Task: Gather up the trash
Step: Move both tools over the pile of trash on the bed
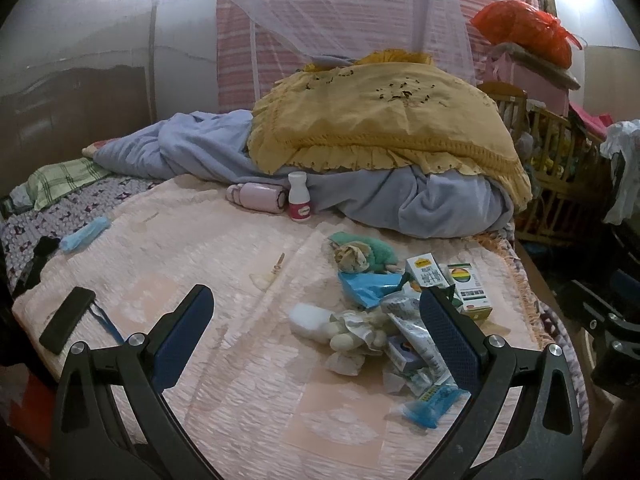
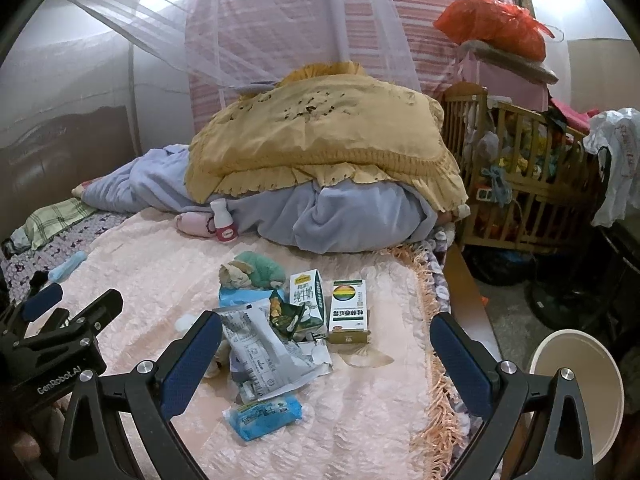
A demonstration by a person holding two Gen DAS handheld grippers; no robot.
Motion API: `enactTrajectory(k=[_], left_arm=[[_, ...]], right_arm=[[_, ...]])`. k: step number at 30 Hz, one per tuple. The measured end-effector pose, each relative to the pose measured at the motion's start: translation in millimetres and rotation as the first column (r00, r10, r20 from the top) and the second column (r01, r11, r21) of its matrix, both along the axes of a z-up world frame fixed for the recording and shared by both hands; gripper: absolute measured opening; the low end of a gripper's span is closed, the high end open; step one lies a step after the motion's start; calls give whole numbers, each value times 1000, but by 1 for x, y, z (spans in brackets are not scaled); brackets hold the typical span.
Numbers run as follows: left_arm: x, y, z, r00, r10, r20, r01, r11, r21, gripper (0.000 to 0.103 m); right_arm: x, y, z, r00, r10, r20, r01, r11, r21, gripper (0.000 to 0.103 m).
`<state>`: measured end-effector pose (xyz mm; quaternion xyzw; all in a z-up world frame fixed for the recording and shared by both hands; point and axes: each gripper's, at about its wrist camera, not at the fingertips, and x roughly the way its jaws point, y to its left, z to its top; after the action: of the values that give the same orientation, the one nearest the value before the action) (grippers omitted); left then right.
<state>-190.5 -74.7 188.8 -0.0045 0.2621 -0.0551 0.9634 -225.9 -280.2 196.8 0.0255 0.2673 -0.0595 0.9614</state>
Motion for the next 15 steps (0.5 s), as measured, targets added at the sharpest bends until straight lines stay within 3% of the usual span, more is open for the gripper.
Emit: enactTrajectory(k=[15], left_arm=[[-2,-7,-2,1000,-19,-6,19,1000,0,102]], right_arm=[[-1,-2,0,1000,-3,16,3,1000,-1,103]])
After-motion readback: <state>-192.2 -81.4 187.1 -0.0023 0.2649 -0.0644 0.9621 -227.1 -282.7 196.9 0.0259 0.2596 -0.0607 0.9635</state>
